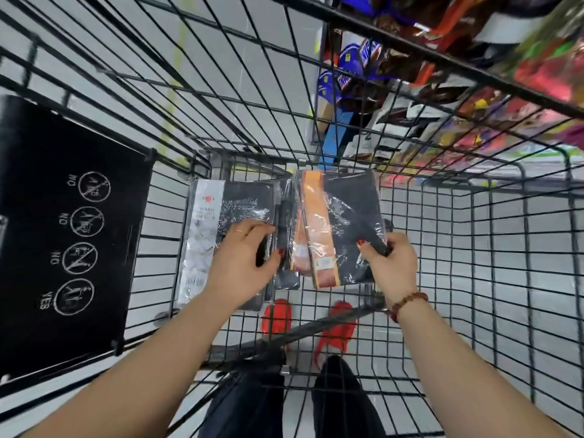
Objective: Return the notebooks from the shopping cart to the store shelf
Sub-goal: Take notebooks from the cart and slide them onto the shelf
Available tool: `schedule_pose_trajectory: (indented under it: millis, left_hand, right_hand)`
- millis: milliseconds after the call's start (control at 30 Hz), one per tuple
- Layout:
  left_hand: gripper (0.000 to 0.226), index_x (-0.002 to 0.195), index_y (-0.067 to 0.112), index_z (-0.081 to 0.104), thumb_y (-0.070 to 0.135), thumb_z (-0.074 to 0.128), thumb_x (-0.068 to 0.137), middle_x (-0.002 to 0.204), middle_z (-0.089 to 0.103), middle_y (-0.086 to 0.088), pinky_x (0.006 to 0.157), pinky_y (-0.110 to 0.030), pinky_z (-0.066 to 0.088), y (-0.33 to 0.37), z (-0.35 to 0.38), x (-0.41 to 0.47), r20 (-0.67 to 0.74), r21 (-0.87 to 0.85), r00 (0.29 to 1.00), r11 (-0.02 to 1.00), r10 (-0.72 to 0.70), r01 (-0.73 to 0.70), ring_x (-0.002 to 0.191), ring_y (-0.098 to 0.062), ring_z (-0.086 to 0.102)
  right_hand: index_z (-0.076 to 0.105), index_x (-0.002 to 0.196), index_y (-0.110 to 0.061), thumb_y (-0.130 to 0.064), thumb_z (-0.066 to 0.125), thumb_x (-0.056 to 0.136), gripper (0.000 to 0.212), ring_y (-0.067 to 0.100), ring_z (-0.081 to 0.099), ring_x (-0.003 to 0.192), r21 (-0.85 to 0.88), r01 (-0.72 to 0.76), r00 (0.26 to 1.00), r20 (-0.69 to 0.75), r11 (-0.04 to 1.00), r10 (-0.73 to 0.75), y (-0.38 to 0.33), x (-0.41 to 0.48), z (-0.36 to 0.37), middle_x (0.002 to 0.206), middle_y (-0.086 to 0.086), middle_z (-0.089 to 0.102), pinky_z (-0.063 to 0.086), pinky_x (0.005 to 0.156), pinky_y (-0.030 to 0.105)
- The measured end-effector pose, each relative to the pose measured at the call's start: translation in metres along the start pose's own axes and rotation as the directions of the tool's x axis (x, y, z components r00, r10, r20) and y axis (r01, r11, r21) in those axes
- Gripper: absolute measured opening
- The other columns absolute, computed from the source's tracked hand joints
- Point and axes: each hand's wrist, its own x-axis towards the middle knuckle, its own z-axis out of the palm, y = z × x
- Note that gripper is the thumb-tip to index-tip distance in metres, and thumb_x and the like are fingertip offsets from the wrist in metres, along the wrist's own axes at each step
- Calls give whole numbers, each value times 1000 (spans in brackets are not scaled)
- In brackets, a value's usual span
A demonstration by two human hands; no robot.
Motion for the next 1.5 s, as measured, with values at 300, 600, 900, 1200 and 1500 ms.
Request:
schedule_pose_trajectory:
  millis: [300,600,900,1200,1500]
  left_hand:
    - [29,118,20,60,28,60,90,105,61,11,77,-10,43,36,7,9,8,-568,945,776,-328,274,96,-4,58]
    - [11,91,25,55,33,49,96,82,63,3,59,-21,50,31,-3,20,-54,-772,836,553,-547,312,72,-14,60]
    - [19,79,25,55,38,53,93,86,64,-13,72,-39,51,-34,-18,8,-170,-677,740,623,-650,392,78,-31,61]
    - [32,95,12,56,43,46,96,80,60,-3,51,-22,45,-48,-11,-1,-132,-638,757,639,-640,429,68,-19,55]
    - [27,90,13,55,39,47,96,75,58,-3,62,-31,44,-49,-10,-1,-125,-653,755,626,-643,425,66,-21,54]
  right_hand:
    - [51,88,-23,-13,56,91,12,21,54,80,359,2,996,84,933,-34,-13,-14,6,87,8,55,48,82,42]
    - [56,104,-18,-16,59,89,16,21,62,92,293,84,949,269,952,-167,-34,-35,43,101,8,64,53,83,34]
    - [57,102,-16,-33,78,71,41,11,56,86,-7,58,989,-139,998,-58,-1,22,20,100,0,57,50,88,38]
    - [40,125,-20,-56,83,54,91,24,39,119,-269,25,1000,-1,963,-26,8,23,39,128,10,39,35,98,29]
    - [52,102,-16,-21,76,74,38,20,58,95,-40,11,999,-46,999,-12,14,9,33,103,3,59,48,85,30]
